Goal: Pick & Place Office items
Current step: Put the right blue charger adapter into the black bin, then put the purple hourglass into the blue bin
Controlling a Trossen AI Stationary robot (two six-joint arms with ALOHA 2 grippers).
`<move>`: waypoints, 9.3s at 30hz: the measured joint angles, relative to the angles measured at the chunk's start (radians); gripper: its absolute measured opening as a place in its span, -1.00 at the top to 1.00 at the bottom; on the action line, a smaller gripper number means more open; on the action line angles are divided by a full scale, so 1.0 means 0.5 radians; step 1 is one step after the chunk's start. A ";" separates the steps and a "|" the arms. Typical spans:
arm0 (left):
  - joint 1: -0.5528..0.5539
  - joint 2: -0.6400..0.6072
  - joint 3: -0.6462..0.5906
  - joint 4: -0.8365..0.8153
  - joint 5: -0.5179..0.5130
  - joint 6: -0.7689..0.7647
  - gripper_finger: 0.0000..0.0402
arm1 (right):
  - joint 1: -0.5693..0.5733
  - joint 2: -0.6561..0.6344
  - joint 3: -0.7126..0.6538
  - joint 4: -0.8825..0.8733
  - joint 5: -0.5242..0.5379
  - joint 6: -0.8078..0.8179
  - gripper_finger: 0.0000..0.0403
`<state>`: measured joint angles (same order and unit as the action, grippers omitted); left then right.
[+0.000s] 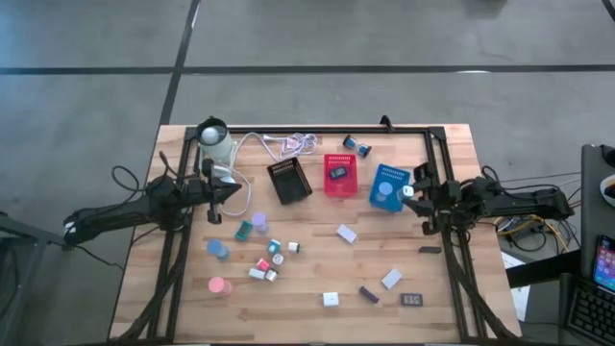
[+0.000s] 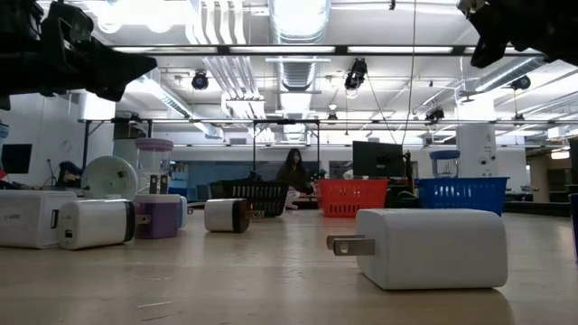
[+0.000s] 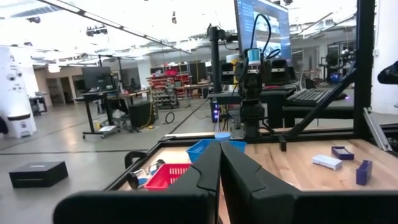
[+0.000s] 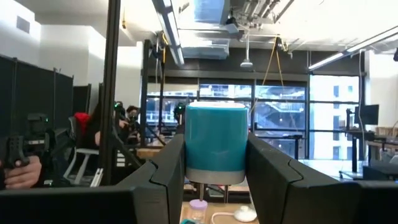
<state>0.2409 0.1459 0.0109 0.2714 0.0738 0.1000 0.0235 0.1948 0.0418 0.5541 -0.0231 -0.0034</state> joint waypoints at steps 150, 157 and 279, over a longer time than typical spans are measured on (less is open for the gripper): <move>-0.001 0.001 0.000 0.118 0.014 -0.050 0.93 | -0.501 4.646 4.337 -2.916 0.245 0.537 0.35; -0.001 0.000 0.000 0.120 0.014 -0.051 0.93 | -0.501 4.666 4.332 -2.888 0.194 0.449 0.33; 0.000 0.002 0.000 -0.068 0.081 -0.005 0.94 | -0.086 0.868 0.061 0.507 -0.265 0.182 0.96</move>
<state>0.2408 0.1471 0.0109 0.2375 0.1143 0.0975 -0.0196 0.6289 0.0724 0.8074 -0.1555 0.0877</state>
